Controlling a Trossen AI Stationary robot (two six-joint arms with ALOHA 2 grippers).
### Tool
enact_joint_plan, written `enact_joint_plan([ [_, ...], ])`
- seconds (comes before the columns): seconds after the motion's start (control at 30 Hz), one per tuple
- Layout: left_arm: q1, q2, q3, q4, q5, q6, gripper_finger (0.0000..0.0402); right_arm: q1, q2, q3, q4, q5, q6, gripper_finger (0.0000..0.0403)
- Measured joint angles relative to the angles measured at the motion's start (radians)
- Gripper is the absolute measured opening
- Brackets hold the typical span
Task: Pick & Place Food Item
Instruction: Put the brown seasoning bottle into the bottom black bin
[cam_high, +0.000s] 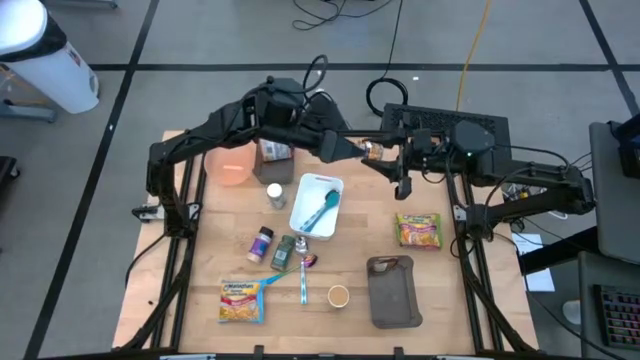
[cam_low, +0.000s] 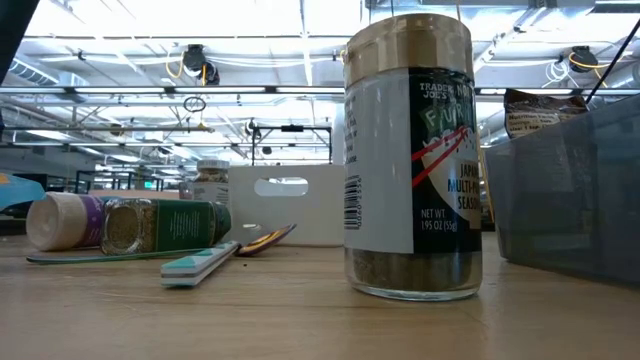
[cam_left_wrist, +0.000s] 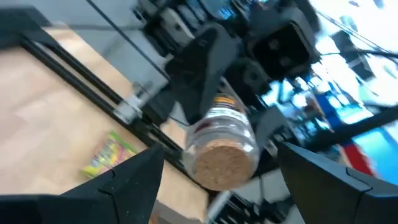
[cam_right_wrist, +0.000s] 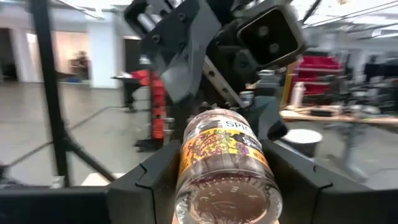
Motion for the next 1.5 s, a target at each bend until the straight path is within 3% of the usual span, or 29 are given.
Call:
enact_joint_plan([
  [0.33, -0.025, 0.027, 0.001, 0.143, -0.166, 0.016, 0.0324, 0.030, 0.020, 0.000, 0.104, 0.233, -0.167, 0.0185],
  [0.67, -0.036, 0.068, 0.000, 0.293, -0.253, 0.072, 0.0324, 0.060, 0.084, 0.000, 0.267, 0.414, -0.305, 0.0185],
  [1.3, -0.040, 0.069, 0.000, 0.335, -0.253, 0.175, 0.0322, 0.073, 0.090, -0.001, 0.350, 0.445, -0.459, 0.0185],
  [1.5, -0.040, 0.069, 0.000, 0.334, -0.254, 0.176, 0.0273, 0.073, 0.090, -0.001, 0.359, 0.441, -0.470, 0.0185],
])
